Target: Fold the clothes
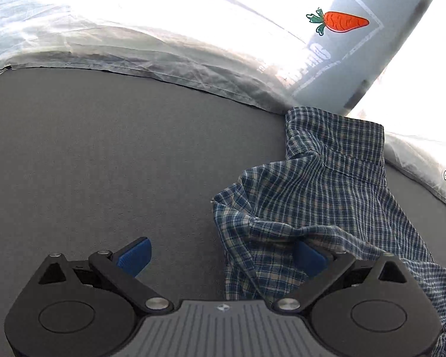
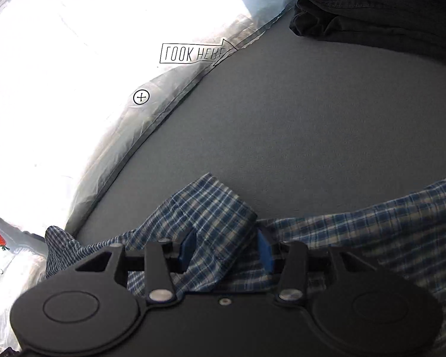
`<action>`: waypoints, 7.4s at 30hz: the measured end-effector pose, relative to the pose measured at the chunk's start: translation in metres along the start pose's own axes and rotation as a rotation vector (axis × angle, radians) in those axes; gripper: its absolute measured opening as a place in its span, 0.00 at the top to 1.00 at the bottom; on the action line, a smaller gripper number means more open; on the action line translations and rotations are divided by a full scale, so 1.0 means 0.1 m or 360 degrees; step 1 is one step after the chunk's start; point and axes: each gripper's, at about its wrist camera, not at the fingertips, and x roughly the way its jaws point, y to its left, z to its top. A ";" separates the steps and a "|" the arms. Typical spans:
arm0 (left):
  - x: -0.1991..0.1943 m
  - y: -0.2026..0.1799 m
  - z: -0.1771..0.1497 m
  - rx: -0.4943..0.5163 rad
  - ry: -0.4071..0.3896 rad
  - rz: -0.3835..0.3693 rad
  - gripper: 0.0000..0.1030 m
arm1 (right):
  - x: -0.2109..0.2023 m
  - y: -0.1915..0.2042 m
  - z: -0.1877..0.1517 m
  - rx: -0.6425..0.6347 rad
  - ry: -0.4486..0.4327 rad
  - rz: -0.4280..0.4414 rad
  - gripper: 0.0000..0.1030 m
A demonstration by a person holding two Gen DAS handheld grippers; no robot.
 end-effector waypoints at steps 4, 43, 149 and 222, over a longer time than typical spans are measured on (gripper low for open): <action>0.13 0.03 0.00 -0.0055 -0.0018 -0.0052 0.50 | 0.10 0.05 0.03 0.0007 -0.0044 0.0040 0.89; 0.01 -0.36 -0.08 0.0192 -0.0085 0.0054 0.20 | -0.27 -0.26 0.25 -0.0197 -0.0216 -0.0247 0.63; -2.07 0.85 -3.19 0.0499 0.0519 0.0233 0.13 | -2.15 0.10 -3.48 -0.0340 0.1064 0.0731 0.79; -0.80 -0.66 -0.62 0.0313 -0.0274 -0.0150 0.17 | -0.80 0.29 -1.15 -0.0037 0.0391 0.0547 0.65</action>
